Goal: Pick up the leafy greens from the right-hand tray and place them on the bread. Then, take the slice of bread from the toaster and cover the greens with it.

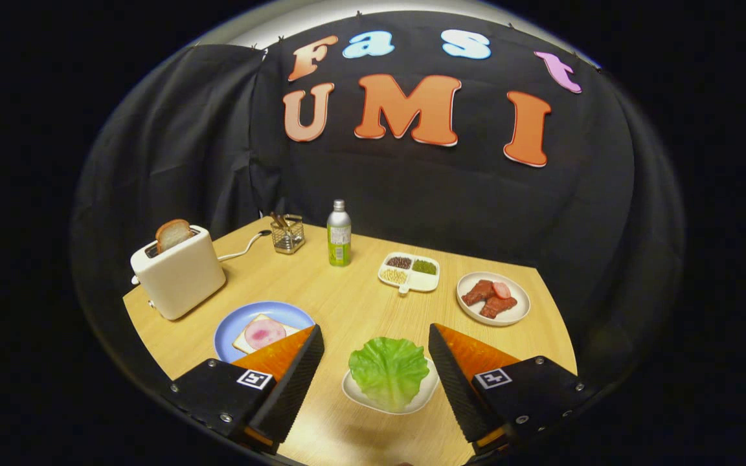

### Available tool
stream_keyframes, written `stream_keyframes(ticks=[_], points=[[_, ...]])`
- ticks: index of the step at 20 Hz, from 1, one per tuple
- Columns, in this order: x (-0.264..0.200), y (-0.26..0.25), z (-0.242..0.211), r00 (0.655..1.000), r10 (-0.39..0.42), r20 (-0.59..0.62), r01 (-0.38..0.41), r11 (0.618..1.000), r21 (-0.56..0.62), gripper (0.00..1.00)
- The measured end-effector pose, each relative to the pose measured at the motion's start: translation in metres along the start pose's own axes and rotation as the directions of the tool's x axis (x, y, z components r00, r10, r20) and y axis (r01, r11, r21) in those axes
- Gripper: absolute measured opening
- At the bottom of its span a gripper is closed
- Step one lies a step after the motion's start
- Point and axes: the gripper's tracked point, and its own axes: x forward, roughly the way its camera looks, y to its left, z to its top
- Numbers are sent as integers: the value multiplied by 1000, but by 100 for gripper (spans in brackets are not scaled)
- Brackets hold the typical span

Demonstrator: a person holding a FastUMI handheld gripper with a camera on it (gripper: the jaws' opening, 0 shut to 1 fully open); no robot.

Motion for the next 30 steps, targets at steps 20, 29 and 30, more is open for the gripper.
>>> stream_keyframes(ticks=[20,29,30], points=[[103,-8,-131,806,41,-590,-63,998,-17,86],[119,-6,-142,782,42,-622,-43,999,13,73],[118,-7,-143,778,41,-627,-41,999,16,71]])
